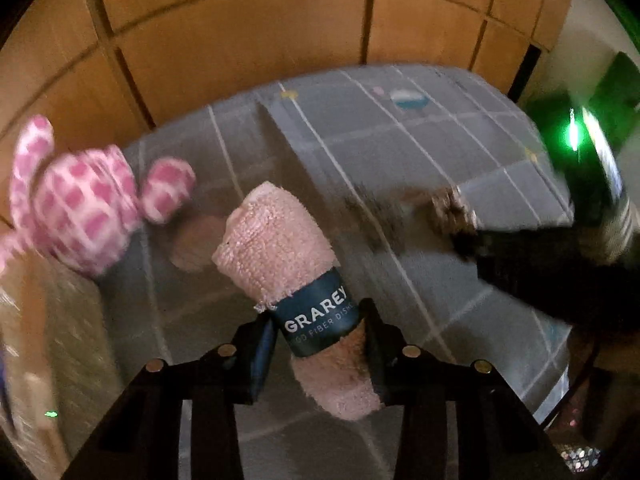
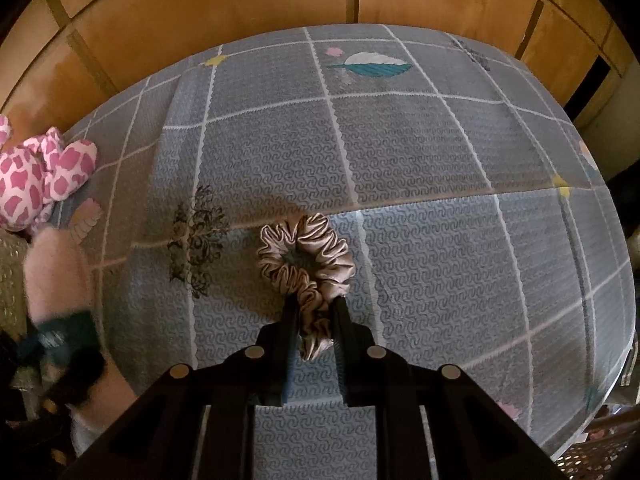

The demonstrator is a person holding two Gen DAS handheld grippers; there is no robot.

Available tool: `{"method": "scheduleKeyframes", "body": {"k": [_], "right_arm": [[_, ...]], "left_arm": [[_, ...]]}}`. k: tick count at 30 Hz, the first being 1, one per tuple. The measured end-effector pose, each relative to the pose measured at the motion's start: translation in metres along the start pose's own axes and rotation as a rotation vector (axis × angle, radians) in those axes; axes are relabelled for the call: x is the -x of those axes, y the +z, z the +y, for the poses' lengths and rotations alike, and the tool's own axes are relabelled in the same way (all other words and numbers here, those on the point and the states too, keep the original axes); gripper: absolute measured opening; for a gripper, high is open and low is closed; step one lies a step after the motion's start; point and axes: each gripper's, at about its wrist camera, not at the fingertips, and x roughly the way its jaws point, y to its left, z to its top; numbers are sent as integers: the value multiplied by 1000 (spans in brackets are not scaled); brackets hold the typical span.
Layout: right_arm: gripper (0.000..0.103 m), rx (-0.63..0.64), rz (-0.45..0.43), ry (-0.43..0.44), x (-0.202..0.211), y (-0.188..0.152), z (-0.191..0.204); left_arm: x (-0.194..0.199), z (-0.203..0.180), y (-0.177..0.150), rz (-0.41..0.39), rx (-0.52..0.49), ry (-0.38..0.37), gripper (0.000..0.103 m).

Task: Organize soft objects
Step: 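Lift the pink towel roll with the left gripper and carry it to the tray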

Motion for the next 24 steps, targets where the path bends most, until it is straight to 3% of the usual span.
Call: {"method": "scheduleKeyframes", "body": {"k": [7,14,24], "right_arm": [[16,12,-4,-9,1,-1,2],[16,25,-4,-15,1,-1,4],[16,39,-4,-19,0,0,3]], "left_arm": [[40,43,41,-91,44,64,40],[76,123,69,-149,193,147,40],[120,224,55,-202,351,261,40]]}}
